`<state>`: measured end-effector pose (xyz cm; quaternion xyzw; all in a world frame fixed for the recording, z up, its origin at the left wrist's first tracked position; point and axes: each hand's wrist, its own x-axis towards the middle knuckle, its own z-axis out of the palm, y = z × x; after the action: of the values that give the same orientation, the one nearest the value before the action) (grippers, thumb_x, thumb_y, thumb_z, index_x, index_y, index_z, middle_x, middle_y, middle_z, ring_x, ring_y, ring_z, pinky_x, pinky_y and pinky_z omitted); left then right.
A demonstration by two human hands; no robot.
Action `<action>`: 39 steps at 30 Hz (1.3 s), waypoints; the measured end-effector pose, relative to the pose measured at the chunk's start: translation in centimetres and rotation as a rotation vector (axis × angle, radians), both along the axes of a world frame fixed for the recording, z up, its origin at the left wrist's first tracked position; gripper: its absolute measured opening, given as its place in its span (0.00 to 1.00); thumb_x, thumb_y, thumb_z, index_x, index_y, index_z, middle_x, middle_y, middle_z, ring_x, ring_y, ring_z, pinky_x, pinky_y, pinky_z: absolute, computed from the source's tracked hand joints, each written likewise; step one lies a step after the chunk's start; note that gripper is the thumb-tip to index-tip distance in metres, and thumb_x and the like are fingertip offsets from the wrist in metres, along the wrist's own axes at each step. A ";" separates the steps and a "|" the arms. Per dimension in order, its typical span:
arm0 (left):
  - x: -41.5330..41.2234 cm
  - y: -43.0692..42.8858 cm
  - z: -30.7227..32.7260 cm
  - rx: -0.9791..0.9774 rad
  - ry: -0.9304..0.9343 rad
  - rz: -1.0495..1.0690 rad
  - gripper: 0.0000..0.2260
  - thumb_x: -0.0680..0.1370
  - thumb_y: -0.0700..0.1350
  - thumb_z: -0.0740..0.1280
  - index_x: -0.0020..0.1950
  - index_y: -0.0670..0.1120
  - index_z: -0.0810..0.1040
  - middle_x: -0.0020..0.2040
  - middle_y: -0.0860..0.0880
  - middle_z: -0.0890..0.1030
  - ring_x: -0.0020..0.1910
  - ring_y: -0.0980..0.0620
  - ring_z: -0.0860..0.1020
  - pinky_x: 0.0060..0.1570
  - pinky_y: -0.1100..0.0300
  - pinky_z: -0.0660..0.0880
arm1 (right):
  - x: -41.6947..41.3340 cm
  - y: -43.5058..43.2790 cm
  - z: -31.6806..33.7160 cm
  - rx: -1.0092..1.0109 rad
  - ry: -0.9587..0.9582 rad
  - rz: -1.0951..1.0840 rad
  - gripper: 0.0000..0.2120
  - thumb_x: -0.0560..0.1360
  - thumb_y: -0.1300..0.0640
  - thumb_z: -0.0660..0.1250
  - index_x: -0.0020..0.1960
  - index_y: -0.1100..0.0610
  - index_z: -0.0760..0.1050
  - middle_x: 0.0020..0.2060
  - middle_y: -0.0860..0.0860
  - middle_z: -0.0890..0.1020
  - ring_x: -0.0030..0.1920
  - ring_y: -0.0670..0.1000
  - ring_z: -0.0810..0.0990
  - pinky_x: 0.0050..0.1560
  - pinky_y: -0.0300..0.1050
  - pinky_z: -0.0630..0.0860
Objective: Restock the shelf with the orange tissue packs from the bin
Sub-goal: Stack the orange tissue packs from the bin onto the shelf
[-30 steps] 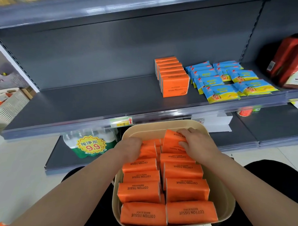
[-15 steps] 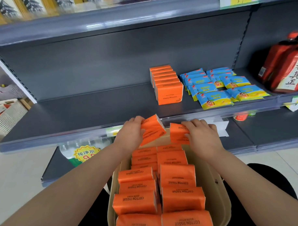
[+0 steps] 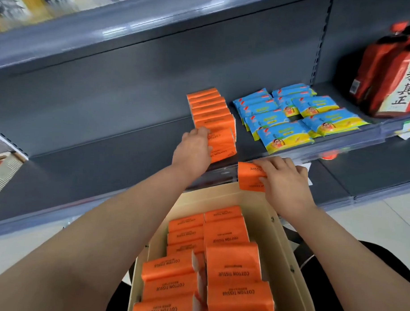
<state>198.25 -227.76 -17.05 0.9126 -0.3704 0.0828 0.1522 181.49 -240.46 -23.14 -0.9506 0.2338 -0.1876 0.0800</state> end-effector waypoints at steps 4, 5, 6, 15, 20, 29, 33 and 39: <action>0.8 -2.2 -1.1 0.092 -0.013 -0.008 0.20 0.76 0.37 0.65 0.67 0.45 0.68 0.63 0.44 0.73 0.61 0.44 0.70 0.54 0.49 0.74 | 0.4 -1.0 -0.1 0.058 0.001 -0.025 0.21 0.78 0.54 0.62 0.71 0.45 0.66 0.63 0.49 0.72 0.63 0.54 0.67 0.59 0.53 0.63; 0.9 -2.6 -1.3 0.090 -0.026 -0.003 0.20 0.76 0.37 0.65 0.67 0.45 0.68 0.63 0.44 0.72 0.61 0.44 0.70 0.53 0.49 0.74 | 0.3 -1.2 -0.2 0.074 0.002 -0.028 0.21 0.78 0.54 0.62 0.71 0.45 0.65 0.64 0.48 0.71 0.64 0.53 0.67 0.59 0.53 0.63; 1.1 -3.0 -1.5 0.084 -0.039 0.008 0.20 0.75 0.36 0.65 0.66 0.45 0.69 0.62 0.44 0.72 0.61 0.44 0.70 0.52 0.49 0.75 | 0.3 -1.4 -0.3 0.084 0.003 -0.032 0.22 0.78 0.54 0.62 0.71 0.45 0.65 0.64 0.48 0.71 0.64 0.53 0.67 0.59 0.53 0.63; 3.5 -5.4 -1.6 0.104 -0.108 0.048 0.18 0.76 0.38 0.66 0.65 0.46 0.70 0.61 0.44 0.68 0.61 0.45 0.67 0.49 0.49 0.77 | 1.0 -1.5 -0.9 0.145 -0.034 -0.009 0.22 0.78 0.54 0.62 0.71 0.45 0.66 0.64 0.47 0.72 0.64 0.52 0.67 0.60 0.52 0.63; 3.6 -5.6 -1.3 0.013 -0.057 0.050 0.24 0.75 0.45 0.70 0.67 0.44 0.67 0.64 0.44 0.66 0.64 0.45 0.66 0.57 0.51 0.74 | 1.3 -2.4 -0.9 0.127 -0.104 0.026 0.21 0.77 0.57 0.64 0.68 0.47 0.70 0.62 0.48 0.74 0.62 0.53 0.70 0.58 0.53 0.65; 3.0 1.5 -1.5 -0.122 -0.008 0.042 0.20 0.77 0.39 0.64 0.69 0.44 0.67 0.68 0.48 0.65 0.66 0.48 0.63 0.49 0.58 0.69 | 6.8 -2.7 3.4 -0.006 -0.196 0.182 0.21 0.75 0.60 0.66 0.66 0.49 0.73 0.61 0.48 0.76 0.63 0.56 0.68 0.56 0.54 0.64; 2.8 3.9 -1.1 -0.138 0.002 0.033 0.18 0.78 0.39 0.64 0.67 0.45 0.68 0.69 0.50 0.64 0.65 0.50 0.63 0.43 0.61 0.67 | 9.6 -2.1 3.5 -0.019 -0.125 0.204 0.20 0.76 0.59 0.65 0.67 0.48 0.72 0.62 0.49 0.74 0.64 0.55 0.66 0.57 0.54 0.63; 2.7 6.3 -1.0 -0.153 0.010 0.014 0.18 0.77 0.38 0.64 0.66 0.46 0.70 0.69 0.50 0.64 0.65 0.50 0.63 0.43 0.61 0.68 | 11.4 -1.7 2.5 0.039 -0.100 0.139 0.19 0.76 0.60 0.64 0.66 0.48 0.74 0.59 0.55 0.71 0.60 0.58 0.66 0.58 0.58 0.67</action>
<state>200.99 -221.41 -18.03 0.9012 -0.3559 0.1072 0.2230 192.85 -242.13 -20.61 -0.9522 0.1665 -0.2244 0.1232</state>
